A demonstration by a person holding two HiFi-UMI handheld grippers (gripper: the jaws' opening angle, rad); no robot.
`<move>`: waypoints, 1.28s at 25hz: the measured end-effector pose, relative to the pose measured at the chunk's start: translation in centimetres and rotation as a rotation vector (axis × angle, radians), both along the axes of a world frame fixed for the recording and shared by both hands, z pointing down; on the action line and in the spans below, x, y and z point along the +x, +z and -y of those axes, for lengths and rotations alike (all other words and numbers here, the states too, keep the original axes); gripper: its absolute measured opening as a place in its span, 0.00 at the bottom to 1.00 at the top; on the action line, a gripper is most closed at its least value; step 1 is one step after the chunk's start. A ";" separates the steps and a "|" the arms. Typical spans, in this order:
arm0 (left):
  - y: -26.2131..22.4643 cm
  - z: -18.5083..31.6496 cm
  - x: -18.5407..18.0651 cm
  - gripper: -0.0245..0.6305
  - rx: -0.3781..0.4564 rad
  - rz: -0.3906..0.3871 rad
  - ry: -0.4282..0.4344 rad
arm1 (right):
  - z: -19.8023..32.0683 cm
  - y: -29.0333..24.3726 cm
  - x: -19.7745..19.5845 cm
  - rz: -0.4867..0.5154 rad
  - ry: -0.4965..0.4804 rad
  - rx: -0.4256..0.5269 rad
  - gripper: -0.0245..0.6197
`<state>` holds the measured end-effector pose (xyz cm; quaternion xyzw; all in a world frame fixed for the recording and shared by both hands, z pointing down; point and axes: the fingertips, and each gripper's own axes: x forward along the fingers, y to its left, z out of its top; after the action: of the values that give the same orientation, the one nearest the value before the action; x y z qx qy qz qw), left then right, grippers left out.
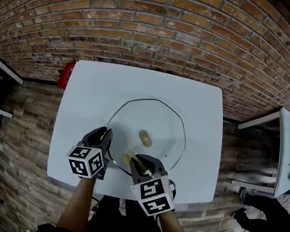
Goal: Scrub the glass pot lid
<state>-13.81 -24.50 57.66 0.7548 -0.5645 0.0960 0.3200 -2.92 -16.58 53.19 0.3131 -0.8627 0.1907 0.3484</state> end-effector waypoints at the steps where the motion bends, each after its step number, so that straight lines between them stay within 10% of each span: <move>1: 0.0 0.0 0.0 0.18 0.000 0.000 0.001 | -0.4 0.5 -0.2 -0.011 -0.012 -0.006 0.13; 17: 0.0 0.1 0.1 0.18 0.003 0.008 0.015 | 4.3 2.5 12.9 -0.282 0.202 0.044 0.13; 32: -2.3 0.1 -1.1 0.18 0.068 0.054 0.031 | 6.2 -1.3 13.2 -0.126 0.318 0.240 0.13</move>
<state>-14.87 -24.63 55.40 0.7710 -0.5643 0.1020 0.2771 10.25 -22.74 51.93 0.4957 -0.7956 0.1194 0.3273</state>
